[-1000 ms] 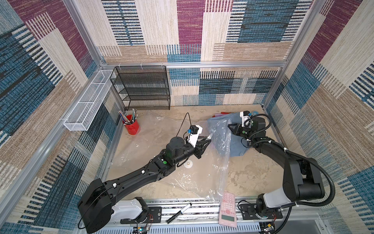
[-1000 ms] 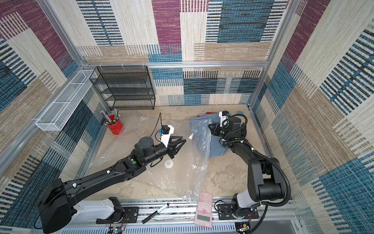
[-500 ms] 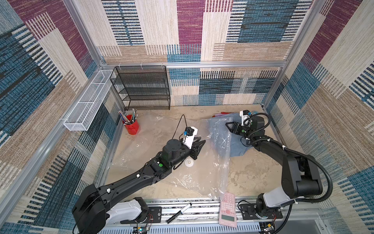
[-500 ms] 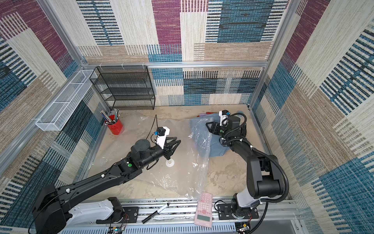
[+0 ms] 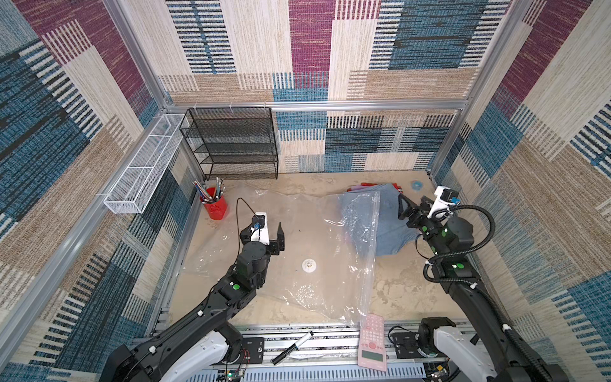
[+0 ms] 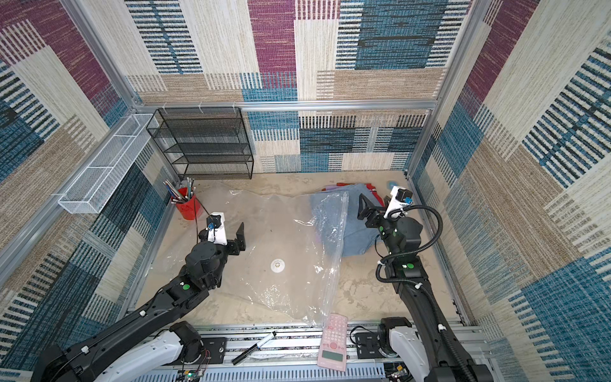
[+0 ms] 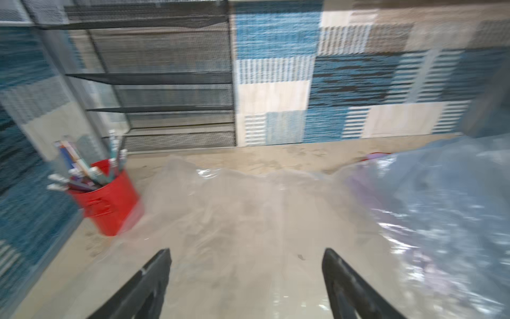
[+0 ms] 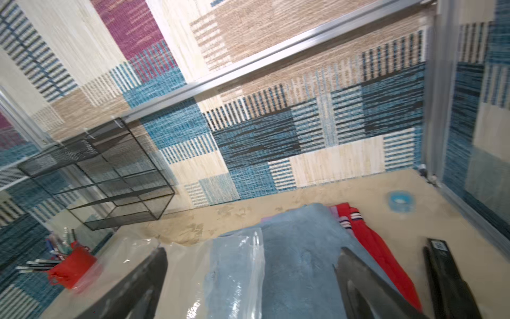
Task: Take the trousers out of the vacuum bag
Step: Reset both arms
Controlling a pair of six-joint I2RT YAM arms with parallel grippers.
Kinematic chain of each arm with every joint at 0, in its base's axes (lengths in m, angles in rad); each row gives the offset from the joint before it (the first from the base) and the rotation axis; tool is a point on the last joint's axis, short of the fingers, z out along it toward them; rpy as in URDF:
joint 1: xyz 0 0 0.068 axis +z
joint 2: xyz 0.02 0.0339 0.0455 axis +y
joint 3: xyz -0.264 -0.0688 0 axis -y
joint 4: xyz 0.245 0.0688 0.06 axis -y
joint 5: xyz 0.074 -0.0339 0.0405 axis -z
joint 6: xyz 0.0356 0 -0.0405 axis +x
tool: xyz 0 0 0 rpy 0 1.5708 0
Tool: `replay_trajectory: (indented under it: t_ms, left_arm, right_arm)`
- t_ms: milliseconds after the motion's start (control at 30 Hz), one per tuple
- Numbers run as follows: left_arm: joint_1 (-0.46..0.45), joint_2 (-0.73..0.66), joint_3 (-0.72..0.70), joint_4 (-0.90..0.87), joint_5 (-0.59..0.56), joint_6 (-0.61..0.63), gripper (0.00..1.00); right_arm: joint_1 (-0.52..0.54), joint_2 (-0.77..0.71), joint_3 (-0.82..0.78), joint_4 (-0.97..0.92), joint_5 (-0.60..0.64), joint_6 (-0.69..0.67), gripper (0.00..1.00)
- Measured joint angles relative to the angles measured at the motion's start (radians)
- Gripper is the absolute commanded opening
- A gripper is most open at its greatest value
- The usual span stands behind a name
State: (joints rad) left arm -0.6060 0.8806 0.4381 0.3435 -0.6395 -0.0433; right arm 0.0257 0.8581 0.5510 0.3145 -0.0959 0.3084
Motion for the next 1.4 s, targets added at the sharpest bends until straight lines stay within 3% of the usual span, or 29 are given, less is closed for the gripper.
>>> replay_trajectory:
  t_ms: [333,500,667,767,933,1400]
  left_arm:
    - [0.238,0.078,-0.188,0.188,-0.026,0.125,0.88]
    - [0.365,0.149,-0.195,0.21,0.095,0.111,0.89]
    - [0.481,0.358,-0.164,0.317,0.238,0.066,0.95]
    - [0.508,0.448,-0.067,0.312,0.309,0.062,0.95]
    - [0.598,0.636,-0.091,0.484,0.387,0.046,0.96]
    - [0.623,0.658,-0.028,0.497,0.515,0.027,0.99]
  right_arm:
    - [-0.002,-0.076,-0.158,0.063,0.147,-0.027,0.99]
    - [-0.004,-0.07,-0.161,0.092,0.181,-0.044,1.0]
    - [-0.004,-0.041,-0.185,0.124,0.202,-0.051,1.0]
    - [-0.004,-0.007,-0.198,0.14,0.217,-0.063,1.0]
    - [-0.007,0.045,-0.243,0.206,0.255,-0.086,0.99]
    - [-0.037,0.282,-0.348,0.547,0.263,-0.201,0.99]
